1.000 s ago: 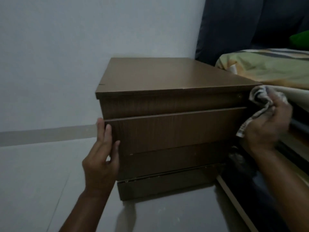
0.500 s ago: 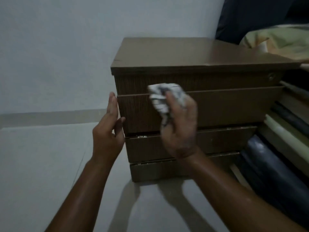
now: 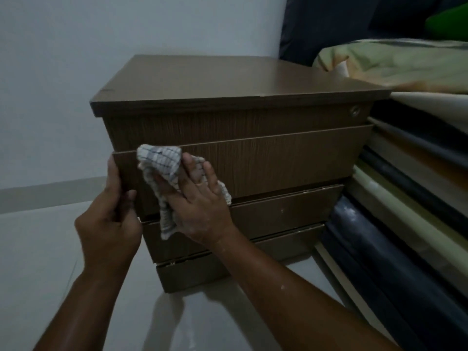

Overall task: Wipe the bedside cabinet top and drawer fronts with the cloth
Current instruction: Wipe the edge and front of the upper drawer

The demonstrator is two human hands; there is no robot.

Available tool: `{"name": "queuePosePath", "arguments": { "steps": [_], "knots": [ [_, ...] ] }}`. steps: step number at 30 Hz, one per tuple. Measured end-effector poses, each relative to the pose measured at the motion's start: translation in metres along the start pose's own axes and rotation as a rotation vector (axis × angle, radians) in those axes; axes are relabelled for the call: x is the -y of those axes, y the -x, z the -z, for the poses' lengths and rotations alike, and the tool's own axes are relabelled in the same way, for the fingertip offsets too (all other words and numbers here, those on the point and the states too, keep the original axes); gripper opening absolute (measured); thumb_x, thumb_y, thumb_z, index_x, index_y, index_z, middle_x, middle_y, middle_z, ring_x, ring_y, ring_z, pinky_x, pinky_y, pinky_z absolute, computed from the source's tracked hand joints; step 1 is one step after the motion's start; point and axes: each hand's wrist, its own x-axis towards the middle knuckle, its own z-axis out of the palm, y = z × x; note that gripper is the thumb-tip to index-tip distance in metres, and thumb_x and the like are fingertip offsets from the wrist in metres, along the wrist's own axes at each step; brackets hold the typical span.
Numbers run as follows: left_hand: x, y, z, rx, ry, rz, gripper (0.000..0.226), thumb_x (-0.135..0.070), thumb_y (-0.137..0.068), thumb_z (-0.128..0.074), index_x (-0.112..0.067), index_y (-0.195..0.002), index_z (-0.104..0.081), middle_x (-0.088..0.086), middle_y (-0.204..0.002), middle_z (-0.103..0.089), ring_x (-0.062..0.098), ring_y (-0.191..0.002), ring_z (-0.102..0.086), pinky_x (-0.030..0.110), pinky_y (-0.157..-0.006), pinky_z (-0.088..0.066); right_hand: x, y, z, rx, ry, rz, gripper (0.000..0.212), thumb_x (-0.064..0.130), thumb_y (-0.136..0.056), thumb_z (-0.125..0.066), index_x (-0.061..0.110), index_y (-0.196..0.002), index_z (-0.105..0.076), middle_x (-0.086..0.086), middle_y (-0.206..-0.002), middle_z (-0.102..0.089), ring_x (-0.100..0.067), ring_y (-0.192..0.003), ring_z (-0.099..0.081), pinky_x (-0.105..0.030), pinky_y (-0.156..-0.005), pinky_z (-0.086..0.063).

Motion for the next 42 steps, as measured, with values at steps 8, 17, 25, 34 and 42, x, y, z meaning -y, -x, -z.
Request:
{"name": "queuePosePath", "arguments": {
  "steps": [8, 17, 25, 34, 42],
  "knots": [
    [-0.006, 0.003, -0.007, -0.014, 0.059, 0.099, 0.066, 0.004, -0.096, -0.055, -0.018, -0.155, -0.038, -0.021, -0.115, -0.062, 0.0, -0.085, -0.061, 0.013, -0.086, -0.049, -0.1, 0.043, 0.018, -0.132, 0.034, -0.276, 0.081, 0.042, -0.096, -0.043, 0.023, -0.157, 0.007, -0.018, -0.16, -0.014, -0.036, -0.151, -0.002, -0.048, -0.122, 0.002],
    [-0.01, 0.001, -0.006, 0.052, 0.059, 0.137, 0.06, -0.028, -0.097, -0.043, -0.029, -0.157, -0.034, 0.008, -0.138, -0.062, 0.025, -0.105, -0.068, 0.046, -0.095, -0.056, -0.192, 0.066, 0.059, -0.23, -0.041, -0.829, 0.071, 0.019, -0.094, -0.055, 0.01, -0.155, -0.02, -0.024, -0.159, -0.021, -0.041, -0.146, -0.021, -0.053, -0.12, -0.015],
    [-0.005, 0.003, -0.007, -0.011, 0.005, 0.066, 0.061, -0.003, -0.096, -0.054, -0.015, -0.154, -0.039, 0.003, -0.114, -0.067, 0.003, -0.09, -0.057, 0.005, -0.085, -0.041, -0.222, 0.067, 0.092, -0.441, -0.157, -1.114, 0.063, 0.002, -0.097, -0.041, 0.017, -0.156, -0.023, -0.02, -0.158, -0.026, -0.037, -0.143, -0.032, -0.036, -0.119, -0.024],
    [-0.008, 0.0, -0.004, 0.085, 0.061, 0.01, 0.069, 0.005, -0.093, -0.053, -0.003, -0.155, -0.024, 0.025, -0.127, -0.064, 0.018, -0.109, -0.062, 0.012, -0.098, -0.045, -0.096, 0.029, 0.086, -0.369, -0.214, -0.568, 0.07, -0.008, -0.077, -0.044, -0.017, -0.144, -0.026, -0.024, -0.137, -0.042, -0.011, -0.131, -0.036, -0.012, -0.113, -0.021],
    [-0.007, 0.0, -0.005, 0.06, 0.106, 0.073, 0.074, 0.009, -0.089, -0.058, -0.01, -0.154, -0.028, -0.001, -0.116, -0.064, -0.002, -0.096, -0.058, 0.003, -0.088, -0.045, 0.028, 0.005, 0.022, -0.128, -0.431, -0.212, 0.059, 0.017, -0.102, -0.032, 0.012, -0.156, -0.008, -0.036, -0.146, -0.036, -0.04, -0.146, -0.023, -0.052, -0.118, -0.028]
  ]
}}
